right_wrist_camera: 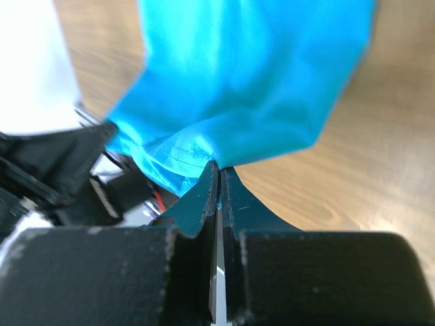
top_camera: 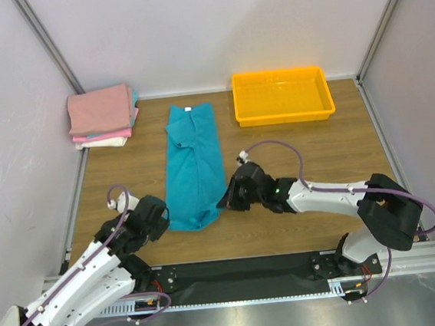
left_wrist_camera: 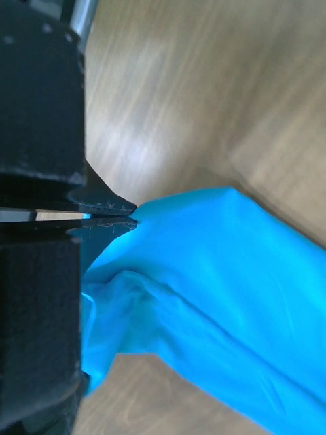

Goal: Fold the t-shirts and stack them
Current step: Fold the tshirt

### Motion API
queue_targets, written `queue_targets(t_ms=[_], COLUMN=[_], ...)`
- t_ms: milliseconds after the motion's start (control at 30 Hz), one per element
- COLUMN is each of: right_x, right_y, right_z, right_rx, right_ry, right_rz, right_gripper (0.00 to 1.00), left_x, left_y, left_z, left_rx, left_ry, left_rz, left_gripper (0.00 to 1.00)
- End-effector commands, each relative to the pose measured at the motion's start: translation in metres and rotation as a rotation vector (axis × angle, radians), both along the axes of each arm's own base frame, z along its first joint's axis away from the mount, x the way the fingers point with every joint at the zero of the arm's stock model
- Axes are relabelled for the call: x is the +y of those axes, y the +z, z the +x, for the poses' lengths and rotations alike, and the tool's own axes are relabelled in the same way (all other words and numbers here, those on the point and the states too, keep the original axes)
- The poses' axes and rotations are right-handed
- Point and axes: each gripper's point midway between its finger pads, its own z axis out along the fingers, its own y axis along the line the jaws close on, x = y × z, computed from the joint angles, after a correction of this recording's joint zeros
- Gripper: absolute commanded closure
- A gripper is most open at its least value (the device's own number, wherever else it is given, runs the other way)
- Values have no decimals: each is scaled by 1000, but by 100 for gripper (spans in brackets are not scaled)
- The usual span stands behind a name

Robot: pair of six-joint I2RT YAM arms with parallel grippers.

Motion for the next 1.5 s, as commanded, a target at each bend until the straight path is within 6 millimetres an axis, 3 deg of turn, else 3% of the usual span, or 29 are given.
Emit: queue_targets(t_ms=[0,67,100,167,267,333,467,600,633,667,733,867,933,1067,1200,1467], right_x=[0,-1,-2,-2,-4,-5,-6,-9,-4,-4,-3,-3,-3,-7,-7,-7], right_y=[34,46,47,51,55,57,55,50,59,48,51,36,34,34,42,26], right_z=[27,44,51,61,85,103,132,160,167,171,183,200,205,218,232,253], right_rx=[-66,-91,-94,-105,-121,-126,-136,-145,-165,-148,-160,-136,-132,-147,-182,-165], right_ry=[16,13,11,27,32,23,21,38,56,64,82,85,91,92,90,86], right_rz=[34,51,48,51,57,59,66,78,97,84,84,78,87,104,111,115], right_gripper=[100,100,100,100,100,100,100,100,100,100,100,100,100,100,100,100], left_x=[-9,-10,-11,-12,-13,-12,-14,-17,-17,-17,-18,-17,-18,-18,-16,-14], left_y=[43,46,57,56,73,76,79,67,66,68,59,55,46,51,50,44], left_z=[37,47,59,71,103,113,141,164,169,177,186,209,217,239,251,273], left_rx=[-143,-136,-165,-150,-205,-214,-226,-203,-200,-207,-189,-187,-164,-175,-174,-174], left_ry=[-6,-17,-3,-32,-28,-41,-43,-67,-66,-65,-76,-78,-91,-96,-90,-95], left_rz=[13,55,46,82,90,109,109,120,119,113,128,138,145,154,161,160], left_gripper=[100,100,100,100,100,100,100,100,99,100,100,100,100,100,100,100])
